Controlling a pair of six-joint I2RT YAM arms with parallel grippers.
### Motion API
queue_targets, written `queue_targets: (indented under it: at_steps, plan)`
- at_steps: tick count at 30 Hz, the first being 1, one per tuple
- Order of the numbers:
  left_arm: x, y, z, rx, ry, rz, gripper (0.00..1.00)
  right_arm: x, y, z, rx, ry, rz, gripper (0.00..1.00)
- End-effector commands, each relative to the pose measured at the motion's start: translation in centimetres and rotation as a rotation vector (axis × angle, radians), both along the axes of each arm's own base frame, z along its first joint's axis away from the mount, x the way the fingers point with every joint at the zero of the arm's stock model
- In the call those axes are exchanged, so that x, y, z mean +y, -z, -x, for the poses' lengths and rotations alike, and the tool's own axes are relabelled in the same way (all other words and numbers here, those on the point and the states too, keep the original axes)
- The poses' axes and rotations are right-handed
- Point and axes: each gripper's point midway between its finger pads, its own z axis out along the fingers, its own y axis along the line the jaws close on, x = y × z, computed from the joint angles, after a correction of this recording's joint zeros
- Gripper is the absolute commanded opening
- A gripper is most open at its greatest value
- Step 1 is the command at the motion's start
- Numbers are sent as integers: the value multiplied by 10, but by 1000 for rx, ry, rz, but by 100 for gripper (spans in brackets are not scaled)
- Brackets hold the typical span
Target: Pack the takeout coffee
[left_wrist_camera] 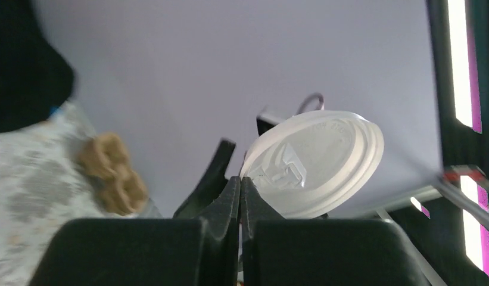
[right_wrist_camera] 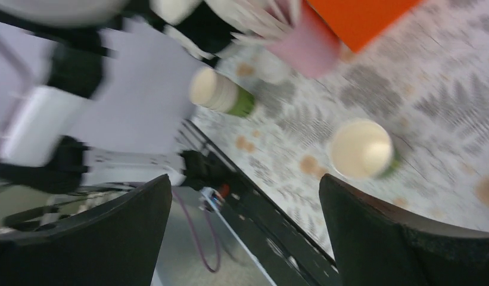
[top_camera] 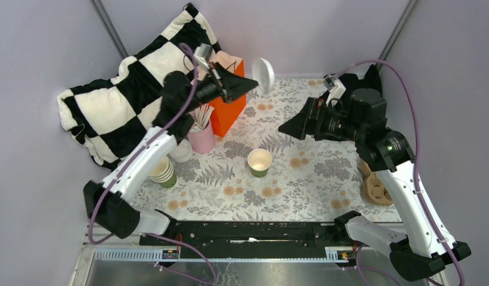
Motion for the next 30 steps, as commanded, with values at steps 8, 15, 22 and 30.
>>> queue_targets:
  at_steps: [8,15,22,30]
  plan:
    - [-31,-56,97,-290,453,277,0,31,-154,18,-146,-123,-579,100]
    - [-40,-37,93,-241,462,243,0,29,-163,17,-189,-116,-611,100]
    - [-45,-30,91,-232,464,221,0,36,-158,18,-162,-164,-617,100]
    - [-50,-23,89,-213,454,191,0,40,-159,26,-137,-235,-663,100]
